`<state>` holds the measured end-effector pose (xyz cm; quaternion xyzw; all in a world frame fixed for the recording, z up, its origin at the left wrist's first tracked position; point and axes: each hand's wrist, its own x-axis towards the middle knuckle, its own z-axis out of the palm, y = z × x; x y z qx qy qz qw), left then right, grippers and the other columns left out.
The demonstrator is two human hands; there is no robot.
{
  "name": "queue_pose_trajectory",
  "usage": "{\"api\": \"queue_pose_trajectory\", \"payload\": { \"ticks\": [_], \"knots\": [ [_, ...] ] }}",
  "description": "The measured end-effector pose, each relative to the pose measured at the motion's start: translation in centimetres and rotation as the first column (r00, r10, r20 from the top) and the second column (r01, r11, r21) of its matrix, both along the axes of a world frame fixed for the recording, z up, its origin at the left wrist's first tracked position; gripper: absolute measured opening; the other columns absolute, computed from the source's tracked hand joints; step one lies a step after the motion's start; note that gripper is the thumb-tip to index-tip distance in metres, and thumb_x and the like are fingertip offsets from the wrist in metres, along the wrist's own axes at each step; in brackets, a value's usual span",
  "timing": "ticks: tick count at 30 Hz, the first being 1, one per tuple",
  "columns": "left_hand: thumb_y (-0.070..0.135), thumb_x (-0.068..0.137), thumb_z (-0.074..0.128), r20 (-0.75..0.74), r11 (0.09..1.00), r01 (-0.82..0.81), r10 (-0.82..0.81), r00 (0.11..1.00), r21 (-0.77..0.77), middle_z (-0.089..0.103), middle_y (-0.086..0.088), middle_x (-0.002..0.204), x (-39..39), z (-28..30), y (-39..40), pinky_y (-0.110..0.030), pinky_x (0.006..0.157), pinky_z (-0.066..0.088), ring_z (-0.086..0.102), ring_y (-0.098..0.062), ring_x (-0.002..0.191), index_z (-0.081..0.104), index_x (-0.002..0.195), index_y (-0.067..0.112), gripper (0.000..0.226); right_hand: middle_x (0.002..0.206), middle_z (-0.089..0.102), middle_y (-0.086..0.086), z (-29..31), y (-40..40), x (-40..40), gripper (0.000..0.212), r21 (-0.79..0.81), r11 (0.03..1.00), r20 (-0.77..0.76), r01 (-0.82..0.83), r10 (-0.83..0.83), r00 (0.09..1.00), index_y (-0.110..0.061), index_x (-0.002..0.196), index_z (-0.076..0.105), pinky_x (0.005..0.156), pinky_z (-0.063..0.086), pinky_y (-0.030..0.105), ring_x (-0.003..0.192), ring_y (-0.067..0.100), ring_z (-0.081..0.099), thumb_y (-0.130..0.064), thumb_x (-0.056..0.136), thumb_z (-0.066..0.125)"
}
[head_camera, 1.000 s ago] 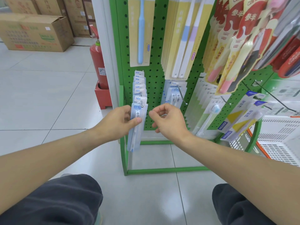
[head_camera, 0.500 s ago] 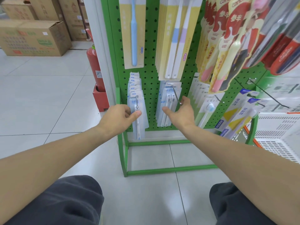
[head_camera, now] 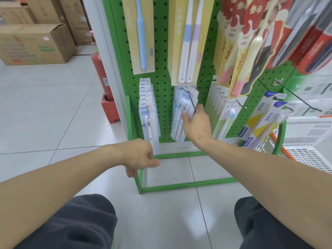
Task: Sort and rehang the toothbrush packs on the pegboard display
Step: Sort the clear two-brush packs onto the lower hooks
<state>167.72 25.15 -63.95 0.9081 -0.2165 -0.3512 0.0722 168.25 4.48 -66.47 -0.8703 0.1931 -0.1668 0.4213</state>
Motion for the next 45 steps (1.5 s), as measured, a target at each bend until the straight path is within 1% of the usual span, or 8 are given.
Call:
{"api": "queue_pose_trajectory", "payload": {
  "ticks": [6,10,14,16,23,30,36,45],
  "knots": [
    [0.049,0.100,0.051,0.093,0.977,0.069,-0.051,0.994,-0.203,0.078,-0.007,0.088,-2.0,0.0,-3.3,-0.017,0.047,0.051,0.074,-0.018,0.061,0.062,0.107,0.022,0.029,0.081,0.055,-0.008,0.2,-1.1,-2.5,0.017,0.037,0.991,0.037,-0.131,0.130,0.991,-0.013,0.110,0.050,0.062,0.040,0.030,0.070,0.009,0.053,-0.023,0.101,0.061],
    [0.045,0.101,0.051,0.266,0.917,-0.006,0.123,0.956,-0.400,0.075,0.000,0.087,-1.7,0.6,-4.4,-0.038,0.067,0.061,0.071,-0.016,0.063,0.061,0.102,0.022,0.025,0.095,0.066,-0.006,-0.2,-2.2,-4.3,0.018,0.100,0.976,0.061,-0.191,0.186,0.981,-0.024,0.113,0.055,0.074,0.055,0.037,0.081,0.013,0.065,-0.024,0.099,0.065],
    [0.045,0.103,0.048,0.402,0.871,0.002,0.224,0.888,-0.490,0.066,-0.003,0.121,-2.0,0.6,-5.7,-0.039,0.091,0.053,0.064,-0.020,0.104,0.047,0.134,0.013,0.045,0.105,0.072,-0.001,-0.5,-3.2,-6.0,0.024,0.212,0.951,0.024,-0.226,0.226,0.974,-0.030,0.115,0.057,0.075,0.062,0.049,0.091,0.023,0.073,-0.030,0.093,0.067],
    [0.045,0.103,0.049,0.350,0.841,0.006,0.220,0.911,-0.542,0.057,-0.007,0.138,-2.0,0.3,-6.2,-0.038,0.097,0.050,0.060,-0.023,0.118,0.035,0.147,0.012,0.057,0.108,0.074,0.006,-0.1,-3.3,-6.9,0.027,0.316,0.913,0.011,-0.257,0.267,0.964,-0.020,0.123,0.059,0.070,0.064,0.045,0.090,0.023,0.075,-0.018,0.097,0.068],
    [0.018,0.088,0.077,-0.223,0.590,-0.296,0.195,0.955,-0.751,0.074,-0.017,0.098,-1.6,0.0,-6.2,-0.049,0.066,0.063,0.075,-0.034,0.082,0.054,0.113,0.006,0.036,0.107,0.076,0.017,1.0,-5.3,-9.4,0.029,0.507,0.724,-0.182,-0.467,0.619,0.764,-0.009,0.122,0.066,0.073,0.064,0.041,0.092,0.031,0.075,-0.003,0.093,0.071],
    [0.018,0.088,0.077,-0.243,0.721,-0.179,0.015,0.970,-0.669,0.076,-0.004,0.103,-2.8,-0.9,-5.9,-0.045,0.064,0.063,0.076,-0.028,0.080,0.050,0.114,0.008,0.038,0.101,0.075,0.019,2.6,-7.2,-9.4,0.022,0.654,0.664,-0.115,-0.362,0.560,0.820,0.002,0.117,0.060,0.074,0.063,0.048,0.091,0.032,0.074,-0.005,0.096,0.066],
    [0.027,0.102,0.059,-0.408,0.655,-0.309,0.002,0.913,-0.689,0.077,-0.008,0.104,-3.2,-0.4,-6.6,-0.036,0.080,0.062,0.076,-0.022,0.094,0.061,0.117,0.009,0.024,0.082,0.075,0.009,1.9,-6.5,-9.5,0.016,0.399,0.797,-0.086,-0.453,0.524,0.847,0.003,0.106,0.065,0.057,0.062,0.034,0.072,0.020,0.074,-0.011,0.097,0.067],
    [0.021,0.103,0.054,-0.321,0.518,-0.347,0.143,0.936,-0.782,0.077,-0.019,0.089,-2.8,-1.0,-6.6,-0.034,0.062,0.060,0.075,-0.024,0.074,0.066,0.104,0.001,0.023,0.092,0.076,0.017,2.7,-6.2,-9.3,0.022,0.415,0.771,-0.082,-0.484,0.561,0.824,0.000,0.114,0.061,0.062,0.064,0.038,0.075,0.022,0.075,-0.011,0.096,0.068]
  ]
}}
